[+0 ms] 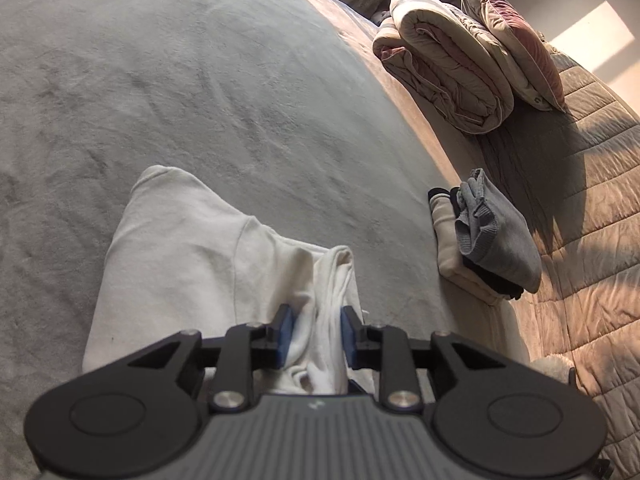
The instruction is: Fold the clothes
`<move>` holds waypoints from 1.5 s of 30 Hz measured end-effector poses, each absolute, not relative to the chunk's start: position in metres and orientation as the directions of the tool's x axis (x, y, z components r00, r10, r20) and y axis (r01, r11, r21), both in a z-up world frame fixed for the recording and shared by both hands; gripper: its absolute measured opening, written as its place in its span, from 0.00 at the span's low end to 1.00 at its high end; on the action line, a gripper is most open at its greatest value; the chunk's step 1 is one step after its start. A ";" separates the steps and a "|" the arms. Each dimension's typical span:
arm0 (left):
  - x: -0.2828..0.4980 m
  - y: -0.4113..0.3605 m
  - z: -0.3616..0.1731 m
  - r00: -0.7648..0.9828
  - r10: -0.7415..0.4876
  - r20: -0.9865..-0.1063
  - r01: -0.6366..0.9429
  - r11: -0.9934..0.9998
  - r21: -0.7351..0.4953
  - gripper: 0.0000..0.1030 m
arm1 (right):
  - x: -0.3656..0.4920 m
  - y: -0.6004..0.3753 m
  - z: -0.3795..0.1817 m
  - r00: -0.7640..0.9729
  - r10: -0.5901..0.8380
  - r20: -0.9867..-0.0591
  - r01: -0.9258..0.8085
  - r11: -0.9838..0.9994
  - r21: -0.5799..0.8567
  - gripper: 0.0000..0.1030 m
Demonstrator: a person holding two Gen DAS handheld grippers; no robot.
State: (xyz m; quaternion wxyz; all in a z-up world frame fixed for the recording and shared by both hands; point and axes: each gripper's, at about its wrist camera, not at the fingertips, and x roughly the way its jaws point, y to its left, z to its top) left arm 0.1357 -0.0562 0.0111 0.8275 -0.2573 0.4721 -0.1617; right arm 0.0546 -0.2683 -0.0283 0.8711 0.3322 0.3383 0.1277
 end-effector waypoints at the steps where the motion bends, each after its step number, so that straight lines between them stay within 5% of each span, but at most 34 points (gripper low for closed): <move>1: 0.134 -0.052 0.012 0.501 -0.535 -0.680 0.028 0.795 -0.605 0.27 | 0.054 -0.269 -0.029 0.740 0.445 -0.505 0.005 0.746 0.666 0.43; 11: 0.114 0.004 0.028 0.584 -0.568 -0.580 0.069 0.747 -0.661 0.34 | 0.052 -0.286 -0.029 0.755 0.451 -0.475 0.043 0.689 0.723 0.58; 21: 0.087 0.023 -0.019 0.628 -0.488 -0.606 0.107 0.826 -0.554 0.28 | 0.078 -0.268 -0.023 0.697 0.527 -0.486 0.009 0.672 0.740 0.59; 31: 0.070 -0.002 -0.030 0.677 -0.470 -0.566 0.216 0.863 -0.457 0.28 | 0.113 -0.236 -0.021 0.671 0.449 -0.590 -0.009 0.800 0.599 0.59; 32: 0.068 -0.005 -0.030 0.682 -0.463 -0.566 0.226 0.870 -0.438 0.28 | 0.114 -0.230 -0.022 0.677 0.427 -0.600 -0.009 0.819 0.573 0.57; 35: 0.068 -0.002 -0.026 0.689 -0.460 -0.561 0.237 0.874 -0.425 0.28 | 0.114 -0.221 -0.018 0.708 0.378 -0.597 -0.033 0.862 0.506 0.25; 45: 0.079 0.018 -0.023 0.697 -0.542 -0.470 0.269 0.805 -0.529 0.25 | 0.121 -0.266 0.001 0.758 0.466 -0.455 -0.105 0.777 0.621 0.19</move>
